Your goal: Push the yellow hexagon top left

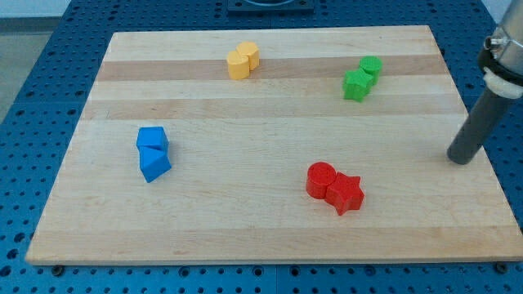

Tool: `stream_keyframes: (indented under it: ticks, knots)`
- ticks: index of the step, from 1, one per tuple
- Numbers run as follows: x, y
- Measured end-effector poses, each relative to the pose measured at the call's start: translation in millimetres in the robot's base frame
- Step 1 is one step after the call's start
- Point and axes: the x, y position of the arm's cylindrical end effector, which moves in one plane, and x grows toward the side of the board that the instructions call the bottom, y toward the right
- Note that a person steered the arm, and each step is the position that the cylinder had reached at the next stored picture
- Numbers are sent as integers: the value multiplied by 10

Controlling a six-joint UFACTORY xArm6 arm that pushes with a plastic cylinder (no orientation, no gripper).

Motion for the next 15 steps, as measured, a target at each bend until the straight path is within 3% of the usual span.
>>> stream_keyframes:
  ticks: [2,3,4,5,7,11,15]
  knots:
    - [33,-1187]
    - [-298,-1820]
    - [-935,-2327]
    - [-1487,-2280]
    - [-1951,-2232]
    - [-2393,-2934]
    - [-2475,-3403]
